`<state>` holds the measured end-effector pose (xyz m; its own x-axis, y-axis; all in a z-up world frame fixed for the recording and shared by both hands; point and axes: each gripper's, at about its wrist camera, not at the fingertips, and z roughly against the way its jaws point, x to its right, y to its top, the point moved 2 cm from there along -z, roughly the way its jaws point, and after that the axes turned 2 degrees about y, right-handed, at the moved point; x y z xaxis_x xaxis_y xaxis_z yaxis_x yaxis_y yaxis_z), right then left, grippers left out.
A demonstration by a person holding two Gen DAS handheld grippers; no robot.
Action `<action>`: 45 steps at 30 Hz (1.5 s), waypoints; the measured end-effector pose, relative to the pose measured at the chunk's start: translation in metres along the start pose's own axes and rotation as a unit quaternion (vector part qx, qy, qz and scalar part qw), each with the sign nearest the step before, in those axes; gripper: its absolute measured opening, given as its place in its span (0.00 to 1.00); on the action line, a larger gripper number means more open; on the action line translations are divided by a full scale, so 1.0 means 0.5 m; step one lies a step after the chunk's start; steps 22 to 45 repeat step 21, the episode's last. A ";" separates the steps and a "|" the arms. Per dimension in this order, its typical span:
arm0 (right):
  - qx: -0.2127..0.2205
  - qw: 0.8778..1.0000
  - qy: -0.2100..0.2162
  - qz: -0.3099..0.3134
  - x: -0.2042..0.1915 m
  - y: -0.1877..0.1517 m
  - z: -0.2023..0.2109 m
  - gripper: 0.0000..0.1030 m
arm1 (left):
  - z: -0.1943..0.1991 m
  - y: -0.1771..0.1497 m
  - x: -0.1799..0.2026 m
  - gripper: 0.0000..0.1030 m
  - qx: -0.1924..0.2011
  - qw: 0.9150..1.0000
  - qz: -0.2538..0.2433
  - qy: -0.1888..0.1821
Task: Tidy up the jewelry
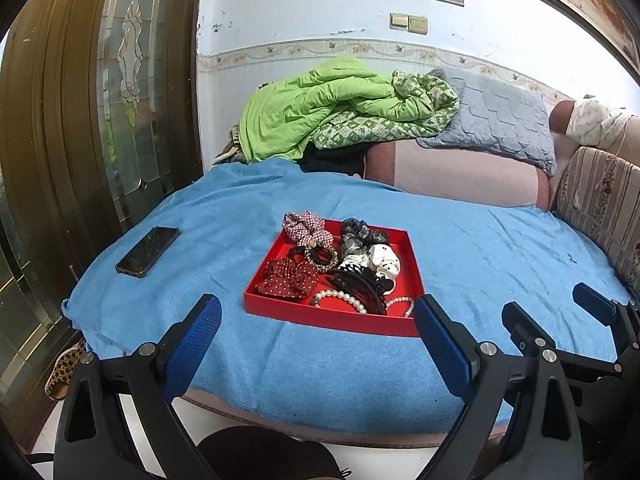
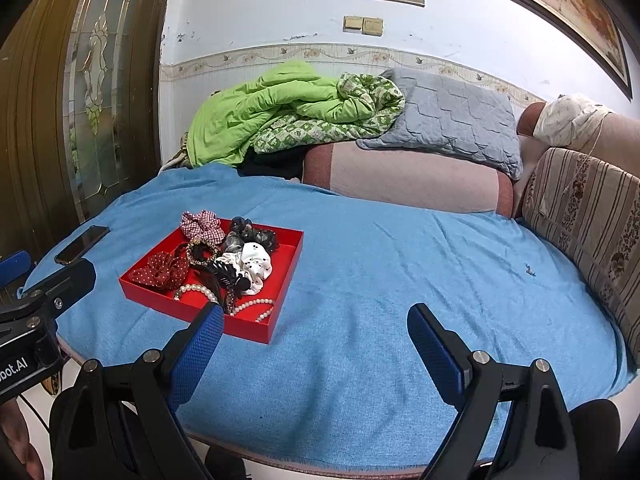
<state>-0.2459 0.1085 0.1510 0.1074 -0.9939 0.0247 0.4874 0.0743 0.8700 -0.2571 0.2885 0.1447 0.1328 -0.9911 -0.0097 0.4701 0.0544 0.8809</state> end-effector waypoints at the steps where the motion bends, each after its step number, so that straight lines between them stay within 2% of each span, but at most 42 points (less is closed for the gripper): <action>1: 0.000 1.000 0.000 0.001 0.000 0.000 -0.001 0.93 | -0.001 0.000 -0.001 0.93 -0.001 1.000 -0.001 0.000; 12: -0.010 1.000 0.006 0.008 -0.009 -0.006 -0.012 0.93 | -0.012 -0.002 -0.004 0.93 -0.008 1.000 0.002 0.004; 21: -0.019 1.000 0.010 0.004 -0.007 -0.007 -0.020 0.93 | -0.022 -0.005 -0.008 0.93 -0.013 1.000 0.002 0.023; 45: -0.019 1.000 0.010 0.004 -0.007 -0.007 -0.020 0.93 | -0.022 -0.005 -0.008 0.93 -0.013 1.000 0.002 0.023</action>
